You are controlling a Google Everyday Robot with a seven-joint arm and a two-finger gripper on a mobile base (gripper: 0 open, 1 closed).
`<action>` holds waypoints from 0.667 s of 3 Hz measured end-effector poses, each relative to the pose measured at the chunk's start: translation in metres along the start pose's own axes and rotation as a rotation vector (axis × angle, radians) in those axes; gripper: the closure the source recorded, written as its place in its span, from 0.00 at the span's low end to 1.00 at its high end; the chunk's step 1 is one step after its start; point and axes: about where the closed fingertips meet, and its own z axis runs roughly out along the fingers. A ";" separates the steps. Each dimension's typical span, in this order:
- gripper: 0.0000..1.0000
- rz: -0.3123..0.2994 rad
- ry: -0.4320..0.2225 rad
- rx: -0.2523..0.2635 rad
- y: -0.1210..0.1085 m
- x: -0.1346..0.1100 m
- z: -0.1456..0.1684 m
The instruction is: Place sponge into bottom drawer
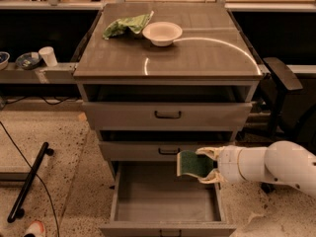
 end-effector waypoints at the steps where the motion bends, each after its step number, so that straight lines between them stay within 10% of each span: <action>1: 1.00 -0.004 -0.001 -0.046 0.000 0.011 0.022; 2: 1.00 0.012 0.028 -0.145 0.014 0.052 0.076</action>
Offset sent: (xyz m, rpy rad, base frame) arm 0.0631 -0.0029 -0.1577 -0.1225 0.2253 0.0802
